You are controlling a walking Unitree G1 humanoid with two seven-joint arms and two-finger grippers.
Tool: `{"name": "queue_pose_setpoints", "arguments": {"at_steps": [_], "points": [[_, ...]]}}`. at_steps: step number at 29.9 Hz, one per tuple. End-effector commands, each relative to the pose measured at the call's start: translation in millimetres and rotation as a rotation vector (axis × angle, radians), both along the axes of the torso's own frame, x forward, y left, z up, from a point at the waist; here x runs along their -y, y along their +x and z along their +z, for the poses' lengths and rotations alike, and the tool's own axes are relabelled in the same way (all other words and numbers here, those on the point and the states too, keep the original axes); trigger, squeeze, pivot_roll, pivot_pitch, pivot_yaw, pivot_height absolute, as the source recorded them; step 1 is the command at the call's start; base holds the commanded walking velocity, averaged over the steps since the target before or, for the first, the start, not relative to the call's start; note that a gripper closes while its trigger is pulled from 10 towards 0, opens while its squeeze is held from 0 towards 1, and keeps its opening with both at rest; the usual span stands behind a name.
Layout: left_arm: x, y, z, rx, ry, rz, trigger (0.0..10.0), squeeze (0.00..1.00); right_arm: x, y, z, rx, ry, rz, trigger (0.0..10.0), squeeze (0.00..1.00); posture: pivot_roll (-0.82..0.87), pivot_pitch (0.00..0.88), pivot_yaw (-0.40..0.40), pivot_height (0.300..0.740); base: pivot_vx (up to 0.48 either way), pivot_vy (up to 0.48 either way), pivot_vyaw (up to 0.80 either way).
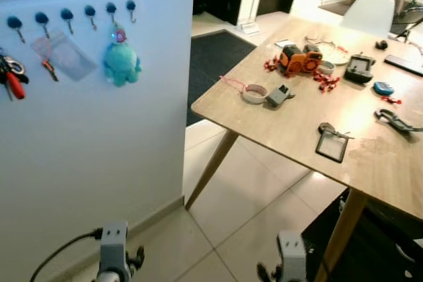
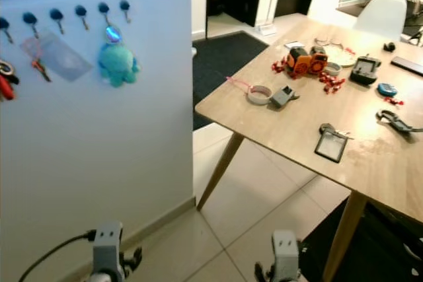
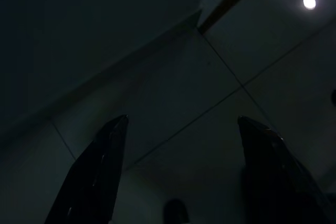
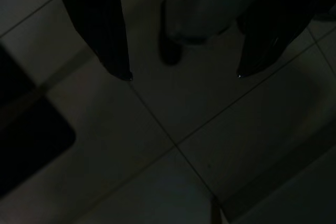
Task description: Hang keys on a hook
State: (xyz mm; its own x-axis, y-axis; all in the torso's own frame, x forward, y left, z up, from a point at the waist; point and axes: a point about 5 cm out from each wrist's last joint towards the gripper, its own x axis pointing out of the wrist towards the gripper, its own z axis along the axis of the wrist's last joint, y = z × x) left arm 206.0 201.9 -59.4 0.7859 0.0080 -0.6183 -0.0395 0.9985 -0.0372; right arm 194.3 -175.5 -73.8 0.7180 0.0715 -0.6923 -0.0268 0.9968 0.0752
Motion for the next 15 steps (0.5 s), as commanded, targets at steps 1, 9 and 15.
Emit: {"name": "queue_pose_setpoints", "arguments": {"at_steps": [1,9,15], "points": [[1.9,0.7,0.2,0.006,-0.008,0.0,10.0,0.0,7.4,-3.5,-1.3,-0.014,-0.016,-0.013,10.0,0.0,0.05,0.055,0.002,0.74,0.0,0.0,-0.8],[2.2,0.8,0.2,0.008,-0.01,0.001,10.0,0.0,7.4,-2.5,-0.9,-0.013,-0.017,-0.01,10.0,0.0,0.05,0.055,0.002,0.74,0.0,0.0,-0.8],[2.3,1.3,0.5,0.01,-0.013,0.005,10.0,0.0,7.1,-1.5,-0.4,-0.01,-0.017,-0.007,10.0,0.0,0.05,0.054,0.002,0.74,0.0,0.0,-0.8]]}}
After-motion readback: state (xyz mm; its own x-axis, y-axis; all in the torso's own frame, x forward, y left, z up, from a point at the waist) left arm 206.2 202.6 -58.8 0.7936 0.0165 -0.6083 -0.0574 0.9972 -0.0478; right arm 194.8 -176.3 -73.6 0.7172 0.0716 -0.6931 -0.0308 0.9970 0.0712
